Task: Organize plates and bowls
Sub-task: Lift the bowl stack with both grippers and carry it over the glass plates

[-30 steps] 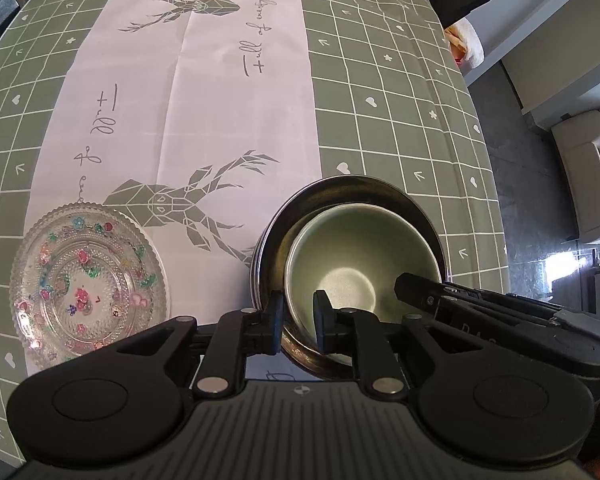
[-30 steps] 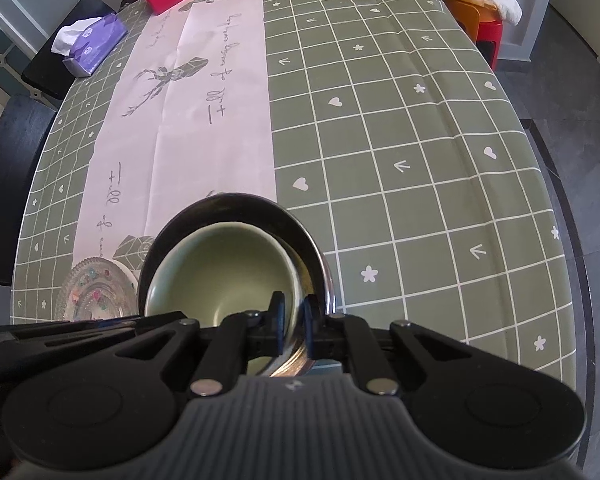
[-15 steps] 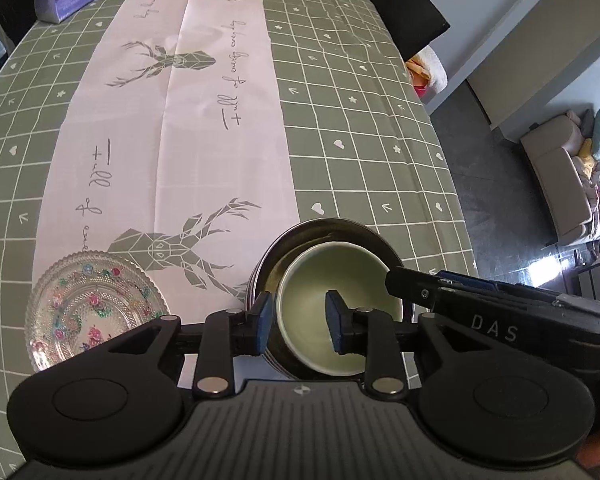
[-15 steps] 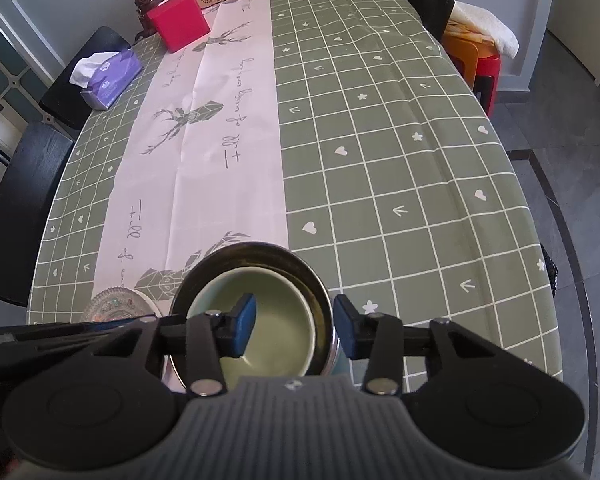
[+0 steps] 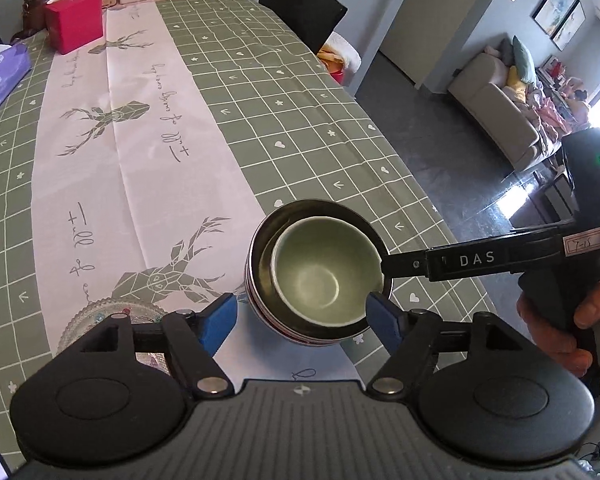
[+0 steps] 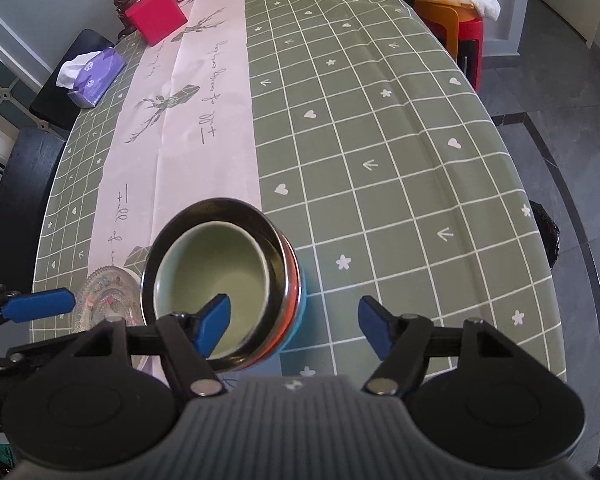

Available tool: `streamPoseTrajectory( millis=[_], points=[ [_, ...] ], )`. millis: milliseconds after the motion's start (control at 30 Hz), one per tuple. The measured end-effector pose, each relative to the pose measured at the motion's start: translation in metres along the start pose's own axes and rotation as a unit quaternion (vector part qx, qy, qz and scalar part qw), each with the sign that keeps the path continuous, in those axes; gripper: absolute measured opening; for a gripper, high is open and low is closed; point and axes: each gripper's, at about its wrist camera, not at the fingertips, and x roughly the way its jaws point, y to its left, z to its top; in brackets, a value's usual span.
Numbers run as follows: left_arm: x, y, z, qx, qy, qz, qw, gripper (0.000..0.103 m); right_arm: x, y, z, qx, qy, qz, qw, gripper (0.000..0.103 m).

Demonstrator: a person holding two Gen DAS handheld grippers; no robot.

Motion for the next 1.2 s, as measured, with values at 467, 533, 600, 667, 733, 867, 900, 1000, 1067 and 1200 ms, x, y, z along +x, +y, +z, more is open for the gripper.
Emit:
streamPoseTrajectory(
  millis=[467,533,600,667,733,867,900,1000,1067,1200],
  points=[
    [0.046,0.027,0.011,-0.038,0.013,-0.012,0.9991,0.087,0.035,-0.001,0.014,0.026,0.029,0.029,0.999,0.071],
    [0.054,0.03,0.012,-0.044,0.024,-0.015,0.9986,0.087,0.043,-0.001,0.016,0.026,0.036,0.029,0.999,0.071],
    [0.06,0.034,0.013,-0.047,0.03,-0.019,0.9983,0.087,0.052,-0.001,0.017,0.028,0.045,0.031,0.998,0.071],
    [0.063,0.038,0.013,-0.051,0.028,-0.02,0.9981,0.087,0.061,-0.002,0.017,0.03,0.054,0.029,0.998,0.07],
    [0.066,0.042,0.014,-0.055,0.028,-0.025,0.9978,0.087,0.069,-0.003,0.017,0.03,0.063,0.03,0.997,0.069],
    [0.073,0.05,0.017,-0.064,0.036,-0.042,0.9964,0.087,0.082,-0.003,0.017,0.029,0.073,0.029,0.996,0.064],
    [0.075,0.052,0.017,-0.069,0.038,-0.046,0.9959,0.087,0.084,-0.004,0.017,0.032,0.073,0.036,0.996,0.064],
    [0.082,0.056,0.015,-0.077,0.041,-0.056,0.9946,0.087,0.087,-0.003,0.018,0.033,0.07,0.044,0.996,0.064],
    [0.087,0.057,0.013,-0.081,0.044,-0.064,0.9937,0.087,0.087,-0.002,0.018,0.031,0.068,0.046,0.996,0.064],
    [0.099,0.061,0.007,-0.101,0.053,-0.088,0.9895,0.087,0.089,-0.005,0.017,0.041,0.072,0.06,0.995,0.064]
  ],
)
